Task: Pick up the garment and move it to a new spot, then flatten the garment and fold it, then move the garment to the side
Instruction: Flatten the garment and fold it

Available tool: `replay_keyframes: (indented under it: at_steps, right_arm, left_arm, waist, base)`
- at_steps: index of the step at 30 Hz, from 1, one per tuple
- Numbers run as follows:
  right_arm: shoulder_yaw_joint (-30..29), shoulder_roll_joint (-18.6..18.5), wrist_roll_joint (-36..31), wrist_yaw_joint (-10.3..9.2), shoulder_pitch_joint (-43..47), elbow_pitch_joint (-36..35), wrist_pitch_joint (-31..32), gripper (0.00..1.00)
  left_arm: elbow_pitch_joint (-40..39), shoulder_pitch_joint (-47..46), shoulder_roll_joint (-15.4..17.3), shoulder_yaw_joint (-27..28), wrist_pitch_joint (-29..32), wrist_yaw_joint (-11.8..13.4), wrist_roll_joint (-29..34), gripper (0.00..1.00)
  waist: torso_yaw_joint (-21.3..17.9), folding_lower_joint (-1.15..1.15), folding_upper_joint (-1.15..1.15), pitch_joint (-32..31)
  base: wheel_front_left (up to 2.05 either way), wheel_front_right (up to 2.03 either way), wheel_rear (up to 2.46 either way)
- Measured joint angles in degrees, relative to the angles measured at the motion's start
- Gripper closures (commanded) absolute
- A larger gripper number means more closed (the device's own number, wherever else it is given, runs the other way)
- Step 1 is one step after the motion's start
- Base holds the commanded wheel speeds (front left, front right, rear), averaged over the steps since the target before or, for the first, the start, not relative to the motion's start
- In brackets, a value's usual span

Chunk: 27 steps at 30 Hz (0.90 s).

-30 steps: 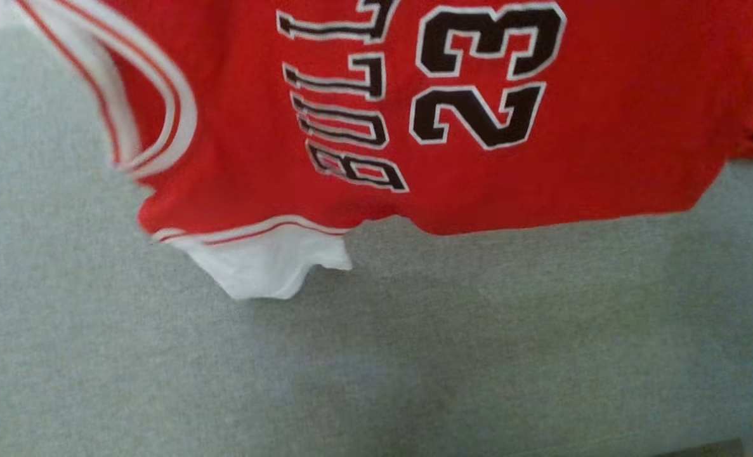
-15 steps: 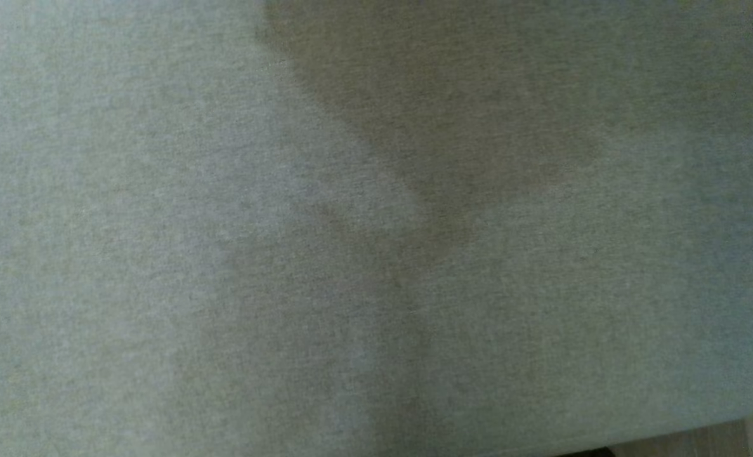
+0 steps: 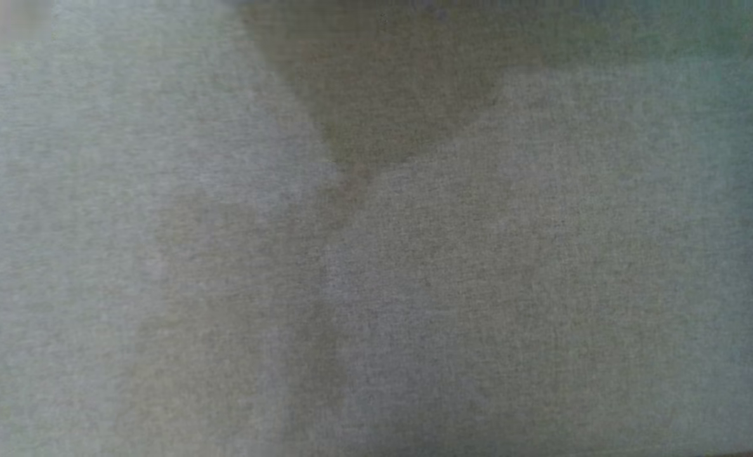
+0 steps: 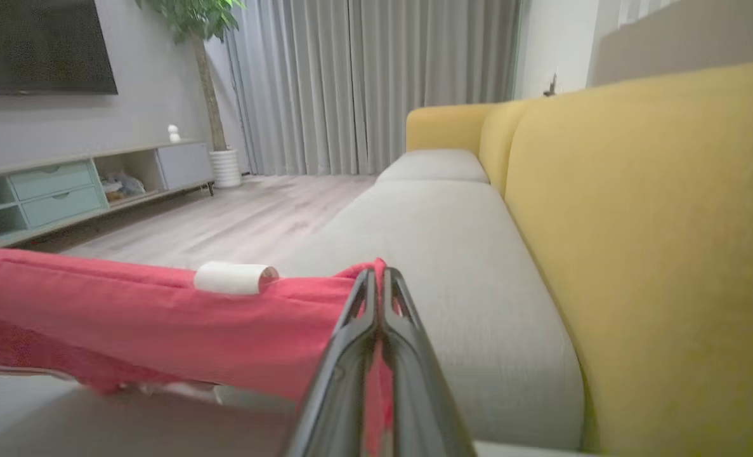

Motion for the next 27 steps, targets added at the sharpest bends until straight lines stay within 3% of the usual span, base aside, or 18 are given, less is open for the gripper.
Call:
replay_keyframes:
  at_steps: [8,13,19,27]
  right_arm:
    - [-4.01,-0.88,1.42,0.00,22.09,-4.63,-0.15,1.00]
    - [-8.17,-0.09,-0.23,0.00,36.93,-7.90,-0.15,1.00]
    - [-12.62,1.78,-2.11,0.00,49.14,-13.25,-0.15,1.00]
    - [-16.35,1.89,-3.24,0.00,57.31,-17.34,0.15,1.00]
  left_arm:
    - [-14.26,32.38,5.12,-0.55,0.01,7.35,0.85,1.00]
    - [-19.91,48.28,5.89,-1.80,0.02,11.05,0.88,1.00]
    - [-22.65,60.60,5.78,-3.97,0.07,12.48,0.94,1.00]
    - [-25.98,67.32,6.06,-3.70,0.08,11.40,-3.83,1.00]
  waist:
    - [0.88,-0.02,0.00,-5.98]
    - [0.79,-0.03,0.01,-9.58]
    - [-0.18,-0.01,0.01,-11.32]
    - [-0.74,-0.01,0.01,-11.28]
  base:
    - [0.00,0.00,0.00]
    - [0.00,0.00,0.00]
    - [0.00,0.00,0.00]
    - [0.00,0.00,0.00]
